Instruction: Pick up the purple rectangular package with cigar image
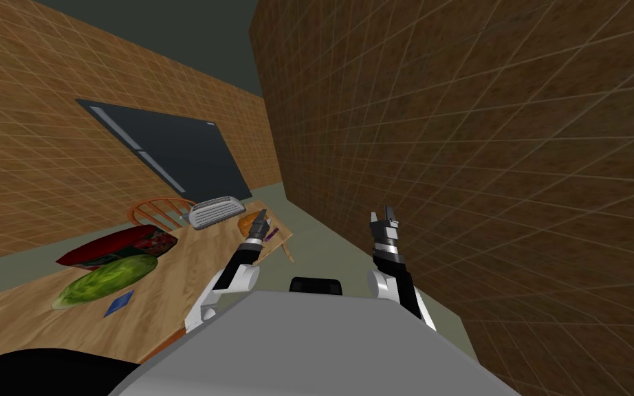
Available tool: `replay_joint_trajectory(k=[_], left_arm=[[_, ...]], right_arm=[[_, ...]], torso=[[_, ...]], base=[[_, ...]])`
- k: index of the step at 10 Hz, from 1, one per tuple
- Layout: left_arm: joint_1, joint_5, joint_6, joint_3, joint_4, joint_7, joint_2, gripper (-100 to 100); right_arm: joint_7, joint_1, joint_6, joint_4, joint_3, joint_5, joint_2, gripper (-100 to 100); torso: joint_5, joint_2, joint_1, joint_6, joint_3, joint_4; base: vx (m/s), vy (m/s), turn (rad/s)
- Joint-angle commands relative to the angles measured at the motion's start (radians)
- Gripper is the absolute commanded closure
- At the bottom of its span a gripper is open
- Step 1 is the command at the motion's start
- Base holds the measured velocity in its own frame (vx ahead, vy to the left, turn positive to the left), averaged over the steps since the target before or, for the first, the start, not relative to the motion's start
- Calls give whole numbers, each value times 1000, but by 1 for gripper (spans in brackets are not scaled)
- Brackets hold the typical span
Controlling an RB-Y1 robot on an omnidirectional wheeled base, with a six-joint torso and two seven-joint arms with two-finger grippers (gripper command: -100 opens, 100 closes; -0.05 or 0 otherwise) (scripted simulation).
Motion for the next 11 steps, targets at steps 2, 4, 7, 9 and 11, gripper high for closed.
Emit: replay_joint_trajectory(k=[2, 4, 7, 9, 11], left_arm=[[-12, 26, 69, 18, 28, 14, 7, -100], [-22, 45, 115, 33, 48, 26, 13, -100], [-34, 64, 180, 48, 71, 39, 20, -100], [-46, 84, 233, 64, 95, 53, 27, -100], [-61, 104, 287, 80, 121, 70, 35, -100]], right_arm=[[0, 0, 0, 0, 0, 0, 0, 0], [0, 0, 0, 0, 0, 0, 0, 0], [0, 0, 0, 0, 0, 0, 0, 0], [0, 0, 0, 0, 0, 0, 0, 0], [0, 0, 0, 0, 0, 0, 0, 0]], torso=[[0, 1, 0, 0, 0, 0], [0, 0, 0, 0, 0, 0], [0, 0, -1, 0, 0, 0], [0, 0, -1, 0, 0, 0], [0, 0, 0, 0, 0, 0]], base=[[27, -43, -43], [33, -45, -52], [28, -48, -33], [43, -46, -32], [31, -35, -35]])
